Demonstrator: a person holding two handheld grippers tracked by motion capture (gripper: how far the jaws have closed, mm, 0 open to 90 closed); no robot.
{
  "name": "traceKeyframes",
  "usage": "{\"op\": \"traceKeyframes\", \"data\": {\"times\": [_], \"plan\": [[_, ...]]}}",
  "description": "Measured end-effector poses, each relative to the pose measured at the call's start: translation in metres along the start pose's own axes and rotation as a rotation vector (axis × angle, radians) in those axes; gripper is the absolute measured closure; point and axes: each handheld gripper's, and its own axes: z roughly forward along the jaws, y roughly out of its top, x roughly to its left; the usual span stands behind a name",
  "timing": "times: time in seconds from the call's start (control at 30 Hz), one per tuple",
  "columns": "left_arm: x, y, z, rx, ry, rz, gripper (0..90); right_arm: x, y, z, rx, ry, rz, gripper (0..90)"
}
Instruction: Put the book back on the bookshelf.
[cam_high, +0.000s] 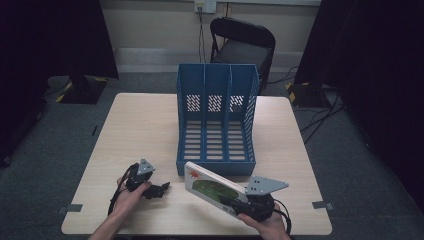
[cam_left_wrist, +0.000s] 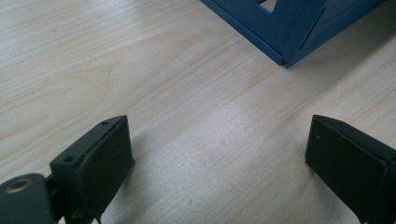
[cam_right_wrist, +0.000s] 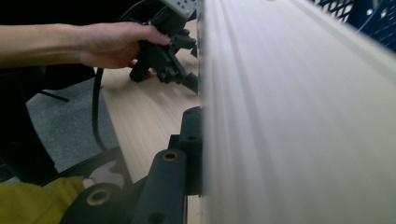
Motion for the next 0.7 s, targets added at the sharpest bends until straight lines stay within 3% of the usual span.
{"op": "traceKeyframes", "data": {"times": [0.4,0.7], "plan": [[0.001,0.0,0.0,0.008,0.004,-0.003,4.2,-0.017,0.017,-0.011,-0.042,-0.082,0.015,76.9],[0.001,0.0,0.001,0.011,0.004,-0.005,3.5,-0.033,0.025,-0.026,-0.072,-0.186,0.046,76.9]]}}
